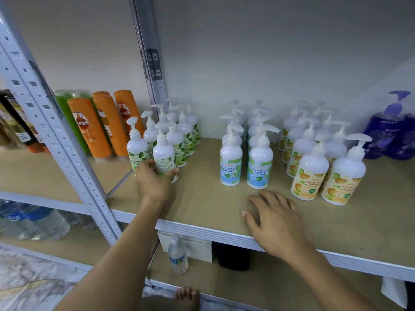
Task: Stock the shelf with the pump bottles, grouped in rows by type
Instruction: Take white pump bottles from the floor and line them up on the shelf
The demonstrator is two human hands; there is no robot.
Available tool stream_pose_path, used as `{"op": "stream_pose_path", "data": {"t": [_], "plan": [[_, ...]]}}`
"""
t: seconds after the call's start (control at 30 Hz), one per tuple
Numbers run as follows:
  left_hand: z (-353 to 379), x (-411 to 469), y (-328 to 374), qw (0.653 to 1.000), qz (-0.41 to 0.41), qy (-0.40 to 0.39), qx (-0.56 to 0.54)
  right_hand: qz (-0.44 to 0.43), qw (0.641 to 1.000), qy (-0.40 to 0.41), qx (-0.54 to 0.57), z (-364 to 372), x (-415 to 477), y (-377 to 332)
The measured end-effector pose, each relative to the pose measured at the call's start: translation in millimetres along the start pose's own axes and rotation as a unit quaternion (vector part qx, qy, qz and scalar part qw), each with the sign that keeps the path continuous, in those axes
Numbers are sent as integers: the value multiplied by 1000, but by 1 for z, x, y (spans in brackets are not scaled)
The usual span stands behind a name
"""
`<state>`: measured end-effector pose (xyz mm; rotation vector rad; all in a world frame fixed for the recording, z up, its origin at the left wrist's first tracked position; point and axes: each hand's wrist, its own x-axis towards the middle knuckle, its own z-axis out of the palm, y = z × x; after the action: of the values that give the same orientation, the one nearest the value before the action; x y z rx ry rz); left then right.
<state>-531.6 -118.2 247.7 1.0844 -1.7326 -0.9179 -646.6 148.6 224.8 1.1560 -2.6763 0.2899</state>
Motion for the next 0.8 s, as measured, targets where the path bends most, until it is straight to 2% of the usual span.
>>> {"op": "stream_pose_path", "data": {"t": [0.2,0.33,0.53,0.8], "plan": [[-7,6,-5,997,-4,-55,-51,0,1000,-10,-3,1,0,0],[-3,4,-1,998,1,-58,-32,-1,1000,-18,-2,0,0,-1],[9,2,3,998,-2,-21,53,4,1000,-21,-2,-3,0,-3],[2,12,-7,998,-16,-56,21,6,999,-32,-11,-3,0,-2]]}}
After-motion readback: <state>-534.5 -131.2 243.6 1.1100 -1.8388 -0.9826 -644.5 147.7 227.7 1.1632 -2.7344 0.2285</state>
